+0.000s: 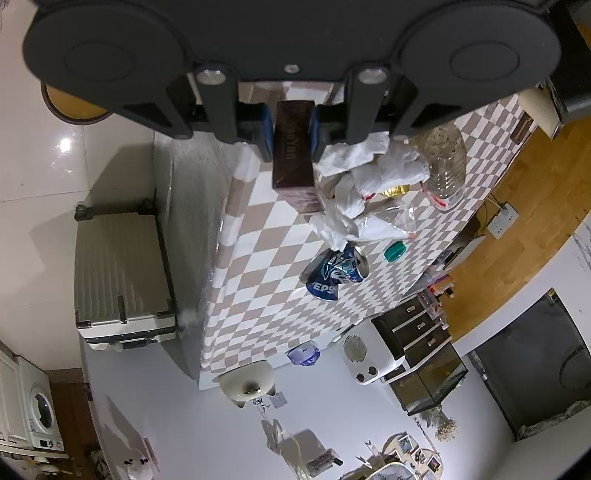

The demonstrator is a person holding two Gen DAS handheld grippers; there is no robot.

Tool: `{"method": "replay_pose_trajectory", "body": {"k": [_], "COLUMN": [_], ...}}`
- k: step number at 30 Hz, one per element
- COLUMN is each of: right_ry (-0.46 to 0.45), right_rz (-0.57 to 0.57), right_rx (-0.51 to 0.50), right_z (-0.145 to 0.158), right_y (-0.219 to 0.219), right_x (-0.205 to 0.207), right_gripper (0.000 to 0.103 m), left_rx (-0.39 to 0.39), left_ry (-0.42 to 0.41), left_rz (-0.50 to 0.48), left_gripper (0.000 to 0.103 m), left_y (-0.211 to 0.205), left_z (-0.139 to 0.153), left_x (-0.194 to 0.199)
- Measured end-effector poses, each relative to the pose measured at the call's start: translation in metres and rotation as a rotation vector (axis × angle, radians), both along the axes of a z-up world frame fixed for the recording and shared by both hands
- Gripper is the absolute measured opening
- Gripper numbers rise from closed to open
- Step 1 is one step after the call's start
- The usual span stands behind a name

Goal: Collect trash
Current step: 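Carry the tissue and red box in both tools over the yellow wastebasket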

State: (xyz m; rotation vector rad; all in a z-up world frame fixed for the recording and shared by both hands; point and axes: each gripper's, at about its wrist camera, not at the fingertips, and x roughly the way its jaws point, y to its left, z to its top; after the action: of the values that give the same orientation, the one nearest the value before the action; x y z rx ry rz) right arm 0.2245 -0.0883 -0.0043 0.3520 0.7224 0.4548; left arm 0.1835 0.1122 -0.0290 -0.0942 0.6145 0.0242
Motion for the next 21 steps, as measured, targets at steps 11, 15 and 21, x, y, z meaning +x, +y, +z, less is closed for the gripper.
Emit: {"method": "replay_pose_trajectory", "body": {"k": [11,15,21], "right_ry": [-0.073,-0.109,-0.148], "right_rz": [-0.011,-0.019,-0.046], "right_rx": [-0.053,-0.080,-0.091], "right_z": [0.010,0.014,0.018], "right_y": [-0.009,-0.013,-0.025], "right_x": [-0.052,-0.073,-0.100], "right_gripper": [0.020,0.020,0.020], "left_rx": [-0.008,-0.010,-0.004], "left_ry": [-0.055,-0.069,-0.094], "left_rz": [0.013,-0.002,-0.032], "left_gripper": [0.015,0.015,0.015], "left_y": [0.006,0.004,-0.008], "left_z": [0.028,0.036,0.044], "left_x": [-0.043,-0.057,-0.075]}}
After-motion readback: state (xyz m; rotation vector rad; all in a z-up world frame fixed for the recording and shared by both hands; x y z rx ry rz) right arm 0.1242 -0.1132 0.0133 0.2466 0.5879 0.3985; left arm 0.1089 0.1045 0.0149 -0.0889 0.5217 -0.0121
